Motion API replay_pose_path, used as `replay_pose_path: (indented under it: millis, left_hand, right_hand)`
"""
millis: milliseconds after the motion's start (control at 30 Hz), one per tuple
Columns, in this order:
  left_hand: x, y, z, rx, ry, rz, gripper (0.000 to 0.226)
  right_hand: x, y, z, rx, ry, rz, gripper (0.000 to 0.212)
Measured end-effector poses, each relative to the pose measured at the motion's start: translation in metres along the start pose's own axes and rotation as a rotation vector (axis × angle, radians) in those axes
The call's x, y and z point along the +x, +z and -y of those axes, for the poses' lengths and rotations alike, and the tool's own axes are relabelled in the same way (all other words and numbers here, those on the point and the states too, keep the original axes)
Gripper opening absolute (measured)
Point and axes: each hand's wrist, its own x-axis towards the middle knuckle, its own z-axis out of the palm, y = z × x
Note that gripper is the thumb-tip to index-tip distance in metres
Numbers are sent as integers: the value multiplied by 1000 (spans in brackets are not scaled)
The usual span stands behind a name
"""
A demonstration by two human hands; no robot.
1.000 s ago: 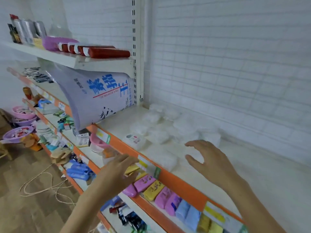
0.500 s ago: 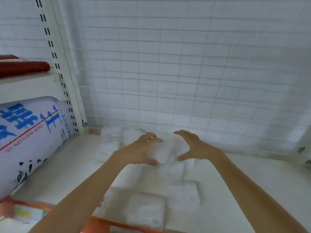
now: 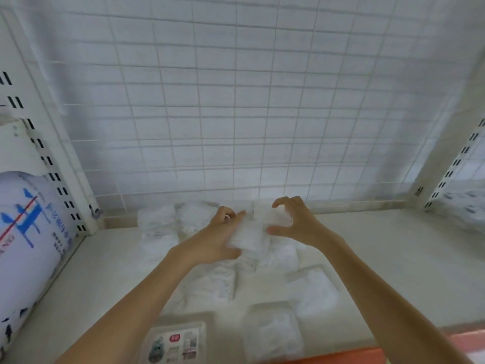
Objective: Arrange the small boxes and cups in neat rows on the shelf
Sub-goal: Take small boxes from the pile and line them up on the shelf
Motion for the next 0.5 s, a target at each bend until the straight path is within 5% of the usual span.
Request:
replay_pose_path:
  millis: [400,500]
  left_hand:
    - [-3,-10,3,-144,57,-113,68]
    - [-11,-18,3,-286,38,-259,37]
  right_hand:
    - [-25,2,16,-95,-47,-174,40]
    - [-29,2,26,-59,-63,-256,32]
